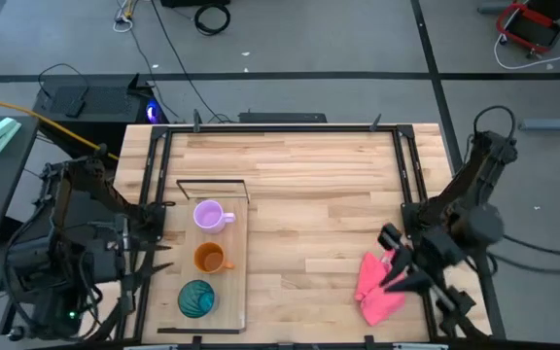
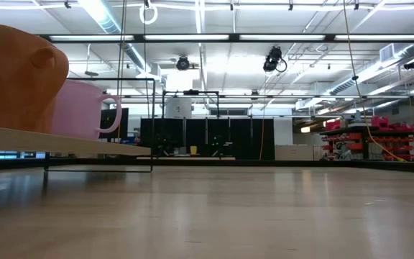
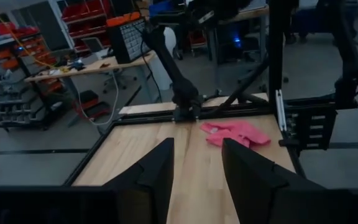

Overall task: Stack small to large cups/mugs on shelf
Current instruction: Return to Home Position

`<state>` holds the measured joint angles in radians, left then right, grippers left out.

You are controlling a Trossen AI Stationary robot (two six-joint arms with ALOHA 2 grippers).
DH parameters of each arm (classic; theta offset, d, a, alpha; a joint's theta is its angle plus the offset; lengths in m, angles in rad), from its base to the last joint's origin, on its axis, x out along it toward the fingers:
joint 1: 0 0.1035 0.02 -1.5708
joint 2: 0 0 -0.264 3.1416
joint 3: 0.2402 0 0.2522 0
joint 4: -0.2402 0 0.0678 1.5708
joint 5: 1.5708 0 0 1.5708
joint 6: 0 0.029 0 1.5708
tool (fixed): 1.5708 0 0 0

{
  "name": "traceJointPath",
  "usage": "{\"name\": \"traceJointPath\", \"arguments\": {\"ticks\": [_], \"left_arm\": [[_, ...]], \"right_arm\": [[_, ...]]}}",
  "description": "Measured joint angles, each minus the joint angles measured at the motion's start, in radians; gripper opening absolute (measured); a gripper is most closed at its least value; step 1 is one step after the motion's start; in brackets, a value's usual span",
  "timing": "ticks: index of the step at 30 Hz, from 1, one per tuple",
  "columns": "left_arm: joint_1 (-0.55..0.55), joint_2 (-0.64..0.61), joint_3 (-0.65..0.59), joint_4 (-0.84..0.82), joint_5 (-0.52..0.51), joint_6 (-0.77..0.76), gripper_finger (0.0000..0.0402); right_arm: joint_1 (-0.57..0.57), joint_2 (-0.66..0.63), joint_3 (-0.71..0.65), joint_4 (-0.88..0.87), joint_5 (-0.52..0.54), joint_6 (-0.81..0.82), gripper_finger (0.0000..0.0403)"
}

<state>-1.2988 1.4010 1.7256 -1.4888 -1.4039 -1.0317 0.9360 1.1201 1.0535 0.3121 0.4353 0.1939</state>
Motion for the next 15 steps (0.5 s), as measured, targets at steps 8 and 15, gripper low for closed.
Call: {"name": "traceJointPath", "arguments": {"ticks": [8, 15], "left_arm": [[0.129, -0.002, 0.0, 0.386, 0.169, 0.466, 0.0136], [0.325, 0.0, -0.014, 0.817, 0.678, 0.94, 0.0141]], "right_arm": [[-0.059, -0.169, -0.149, 0.062, -0.041, -0.037, 0.0051], [-0.069, -0.233, -0.247, 0.117, -0.057, -0.032, 0.0051]]}}
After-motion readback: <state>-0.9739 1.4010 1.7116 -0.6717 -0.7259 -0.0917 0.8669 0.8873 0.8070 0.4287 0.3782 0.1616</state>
